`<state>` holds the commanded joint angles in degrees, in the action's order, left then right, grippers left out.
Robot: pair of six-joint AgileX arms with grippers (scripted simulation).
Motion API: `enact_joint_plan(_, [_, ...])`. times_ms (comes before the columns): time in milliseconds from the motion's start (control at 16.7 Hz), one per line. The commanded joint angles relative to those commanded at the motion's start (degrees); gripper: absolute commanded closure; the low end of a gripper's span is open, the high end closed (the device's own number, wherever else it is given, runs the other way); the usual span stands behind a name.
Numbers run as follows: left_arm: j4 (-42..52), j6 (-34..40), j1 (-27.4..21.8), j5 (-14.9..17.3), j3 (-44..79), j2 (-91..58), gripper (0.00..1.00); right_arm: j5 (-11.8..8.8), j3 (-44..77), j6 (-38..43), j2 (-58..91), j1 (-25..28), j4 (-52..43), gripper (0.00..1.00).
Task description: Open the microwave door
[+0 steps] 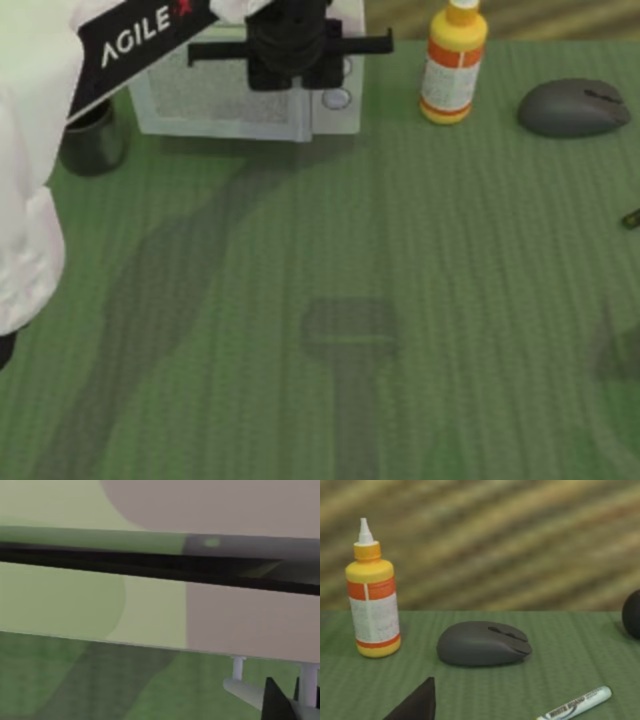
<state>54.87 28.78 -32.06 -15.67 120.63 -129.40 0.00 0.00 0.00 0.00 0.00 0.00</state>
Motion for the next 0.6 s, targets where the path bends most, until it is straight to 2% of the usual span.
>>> enact_joint_plan(600, [-3.9, -3.8, 0.3, 1.8, -7.3, 4.4, 1.00, 0.0, 0.0, 0.0, 0.0, 0.0, 0.0, 0.00])
